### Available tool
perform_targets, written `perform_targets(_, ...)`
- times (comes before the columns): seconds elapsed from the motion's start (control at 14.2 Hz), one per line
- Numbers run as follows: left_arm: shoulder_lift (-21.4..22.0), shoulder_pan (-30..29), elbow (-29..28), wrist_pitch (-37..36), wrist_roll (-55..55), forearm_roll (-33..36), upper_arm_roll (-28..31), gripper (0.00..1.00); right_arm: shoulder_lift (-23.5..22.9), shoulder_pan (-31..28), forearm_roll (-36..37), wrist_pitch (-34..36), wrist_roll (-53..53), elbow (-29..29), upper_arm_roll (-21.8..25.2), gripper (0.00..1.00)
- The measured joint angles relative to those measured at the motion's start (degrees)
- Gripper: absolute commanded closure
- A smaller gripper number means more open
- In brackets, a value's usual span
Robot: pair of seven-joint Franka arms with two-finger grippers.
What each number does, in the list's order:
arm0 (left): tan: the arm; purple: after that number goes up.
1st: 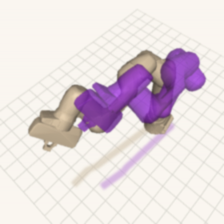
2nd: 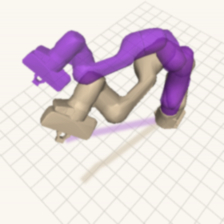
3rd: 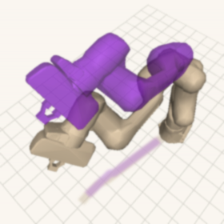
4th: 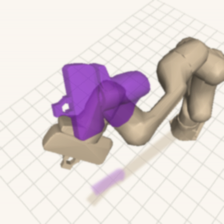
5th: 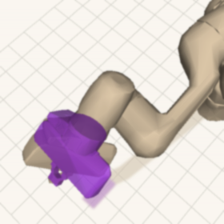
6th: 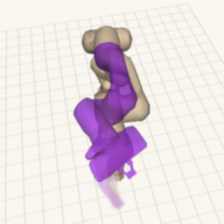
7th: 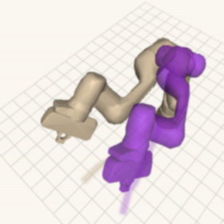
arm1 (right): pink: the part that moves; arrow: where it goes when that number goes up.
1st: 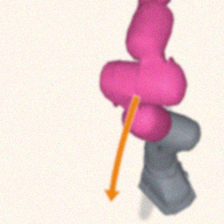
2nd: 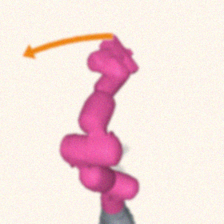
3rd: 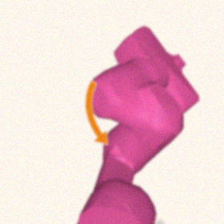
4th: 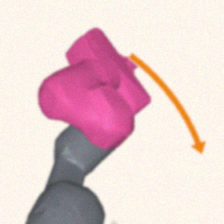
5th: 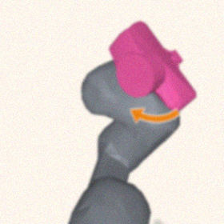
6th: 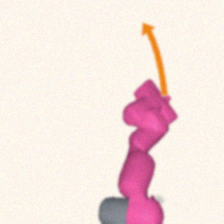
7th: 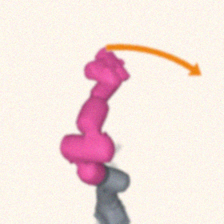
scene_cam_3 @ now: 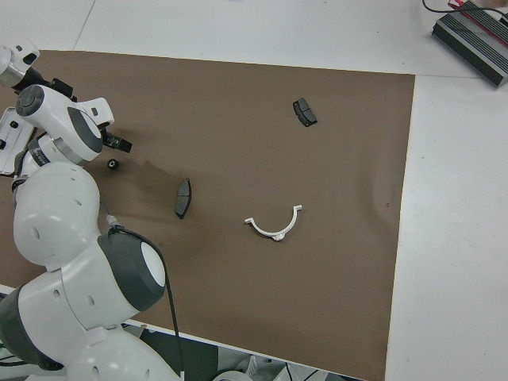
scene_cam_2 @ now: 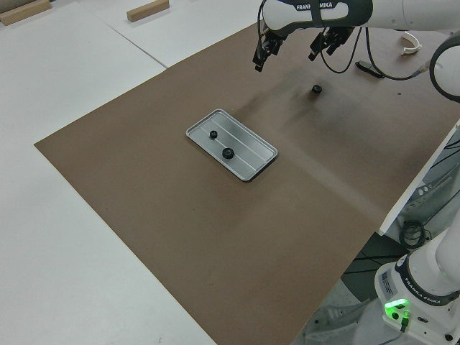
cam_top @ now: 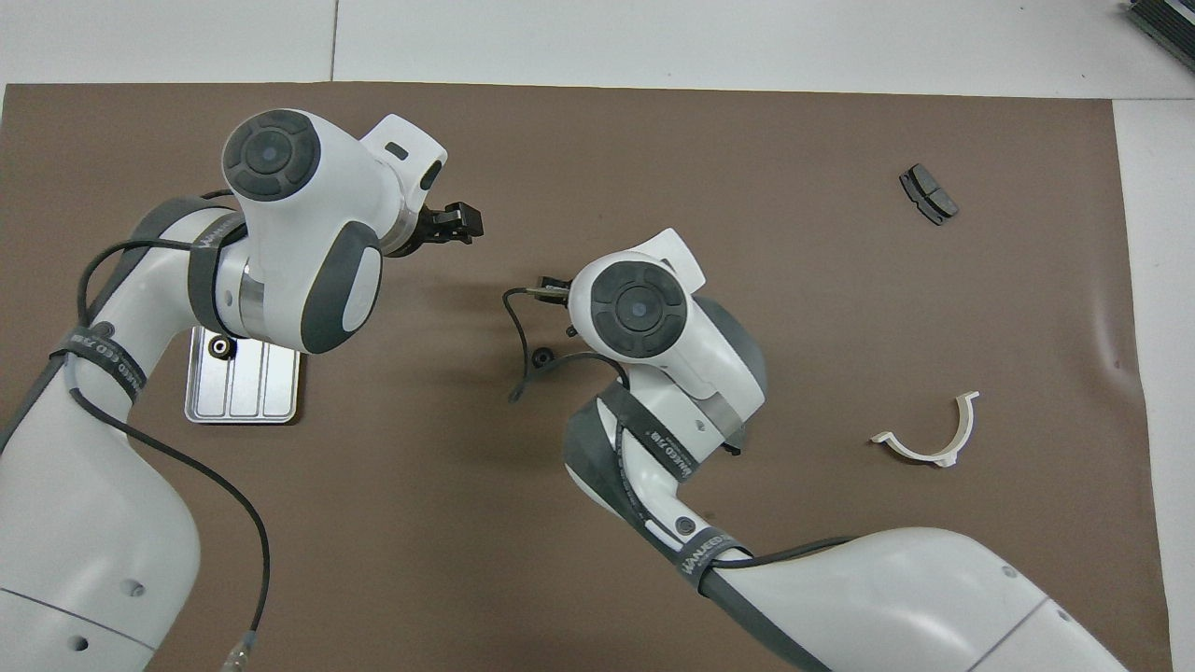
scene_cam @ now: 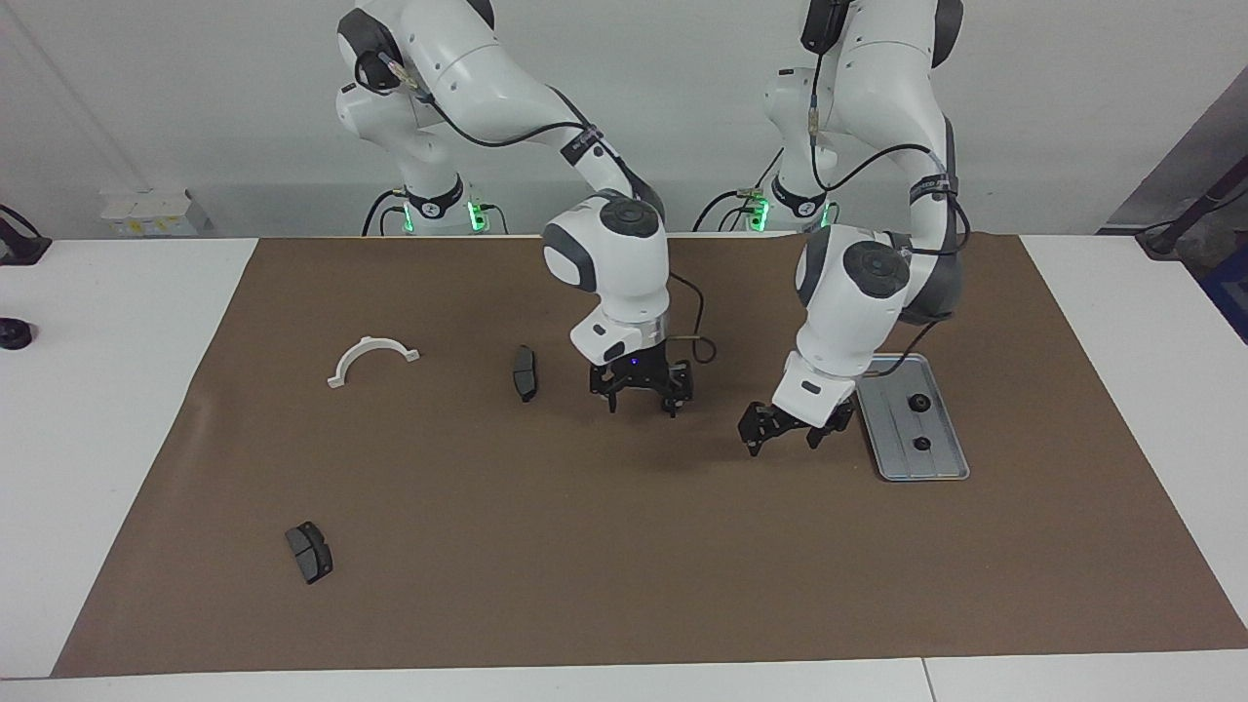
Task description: Pick bearing gear from pile to tray
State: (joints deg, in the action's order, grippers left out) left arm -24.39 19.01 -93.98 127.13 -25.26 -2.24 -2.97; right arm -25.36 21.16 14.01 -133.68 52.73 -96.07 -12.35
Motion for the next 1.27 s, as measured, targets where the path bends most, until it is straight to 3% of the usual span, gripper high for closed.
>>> perform_targets(0.35,-0.63,7.58,-2.39,1.12,-2.00,0.54,0.06,0.00,12.30,-9.59,-2.23,4.64,-9.14,-8.86,-0.05,0.00)
perform_targets(0.56,-0.77,9.90,-7.18,3.11,-2.06,0.80,0.09,0.09,18.16,-14.57,-8.63,12.77,-20.40,-9.35,-0.02,0.00)
perform_targets(0.85,-0.52,11.96,-10.60,3.65,-2.07,0.82,0.07,0.29,23.96,-21.51,-13.97,24.74,-33.33,-5.99,0.06,0.00)
perform_targets(1.06,-0.16,13.22,-10.92,3.64,-2.77,0.82,0.06,0.43,24.78,-24.01,-14.10,32.07,-38.23,-0.39,0.13,0.00)
perform_targets(1.27,-0.02,13.50,-11.38,3.64,-2.92,0.83,0.09,0.52,24.75,-25.56,-14.12,34.92,-41.18,3.10,0.17,0.00)
